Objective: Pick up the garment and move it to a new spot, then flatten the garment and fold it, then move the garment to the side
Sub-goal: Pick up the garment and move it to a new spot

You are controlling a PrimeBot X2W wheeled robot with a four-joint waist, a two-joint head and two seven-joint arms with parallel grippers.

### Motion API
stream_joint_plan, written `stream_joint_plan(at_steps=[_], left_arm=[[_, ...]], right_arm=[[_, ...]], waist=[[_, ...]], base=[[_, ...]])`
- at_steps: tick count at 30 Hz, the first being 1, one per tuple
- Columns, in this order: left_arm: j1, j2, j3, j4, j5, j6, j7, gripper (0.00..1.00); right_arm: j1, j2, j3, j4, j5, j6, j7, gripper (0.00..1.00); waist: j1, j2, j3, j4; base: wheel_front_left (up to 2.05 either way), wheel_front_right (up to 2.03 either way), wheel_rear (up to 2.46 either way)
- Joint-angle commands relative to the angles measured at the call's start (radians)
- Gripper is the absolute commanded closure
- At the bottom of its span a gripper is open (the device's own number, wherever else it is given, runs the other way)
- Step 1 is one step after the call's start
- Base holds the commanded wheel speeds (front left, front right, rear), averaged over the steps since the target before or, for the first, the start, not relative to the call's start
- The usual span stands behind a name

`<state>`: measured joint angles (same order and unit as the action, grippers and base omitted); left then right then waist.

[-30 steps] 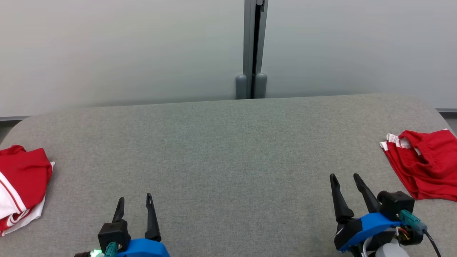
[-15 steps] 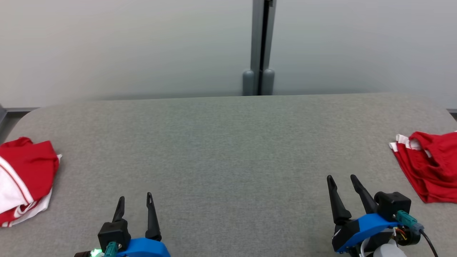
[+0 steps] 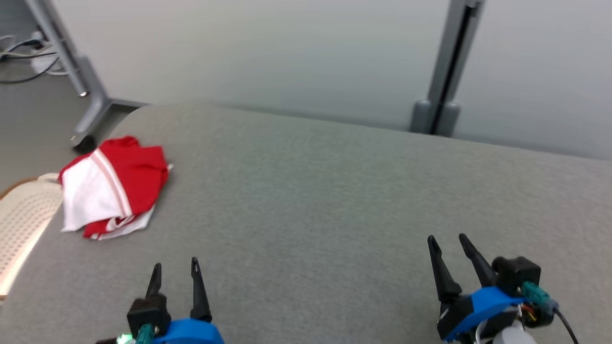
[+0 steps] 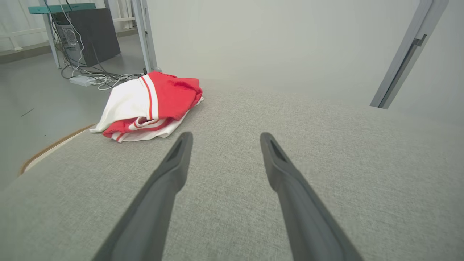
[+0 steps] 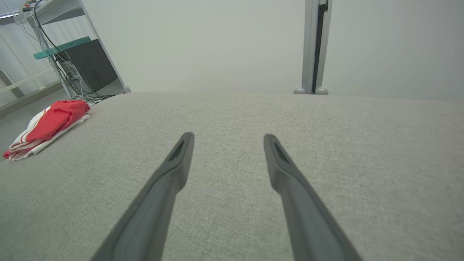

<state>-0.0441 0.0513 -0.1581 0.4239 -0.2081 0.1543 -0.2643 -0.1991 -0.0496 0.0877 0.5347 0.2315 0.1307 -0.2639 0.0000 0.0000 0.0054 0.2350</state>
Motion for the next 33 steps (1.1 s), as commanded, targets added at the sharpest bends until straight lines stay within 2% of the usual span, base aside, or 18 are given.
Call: stream_joint_plan(at_steps=[1,5,6,15,28,33], left_arm=[[-0.002,-0.001,0.005,-0.003,0.007,0.0,0.0,0.0],[0.006,-0.002,0.025,-0.006,0.012,0.0,0.0,0.0],[0.006,-0.002,0.025,-0.006,0.012,0.0,0.0,0.0],[0.029,-0.001,0.066,-0.012,0.017,-0.002,0.0,0.0],[0.072,-0.001,0.119,-0.056,-0.007,0.026,0.0,0.0],[0.054,-0.001,0.114,-0.032,-0.017,0.002,0.0,0.0]], right_arm=[[-0.001,-0.003,0.001,-0.003,0.002,0.0,0.0,0.0],[0.0,-0.003,0.015,-0.004,0.002,0.0,0.0,0.0],[0.0,-0.003,0.015,-0.004,0.002,0.0,0.0,0.0],[-0.003,-0.003,0.052,0.001,0.011,0.0,0.0,0.0],[-0.059,-0.004,0.134,0.032,-0.002,0.0,0.0,0.0],[-0.055,-0.004,0.139,0.03,-0.011,0.0,0.0,0.0]], waist=[[0.0,0.0,0.037,0.068],[0.0,0.0,0.043,0.149],[0.0,0.0,0.043,0.149],[0.0,0.0,0.045,0.294],[0.0,0.0,0.078,0.312],[0.0,0.0,0.078,0.307]], base=[[0.0,0.0,0.0],[0.0,0.0,0.0],[0.0,0.0,0.0],[0.0,0.0,0.0],[0.0,0.0,0.0],[0.0,0.0,0.0]])
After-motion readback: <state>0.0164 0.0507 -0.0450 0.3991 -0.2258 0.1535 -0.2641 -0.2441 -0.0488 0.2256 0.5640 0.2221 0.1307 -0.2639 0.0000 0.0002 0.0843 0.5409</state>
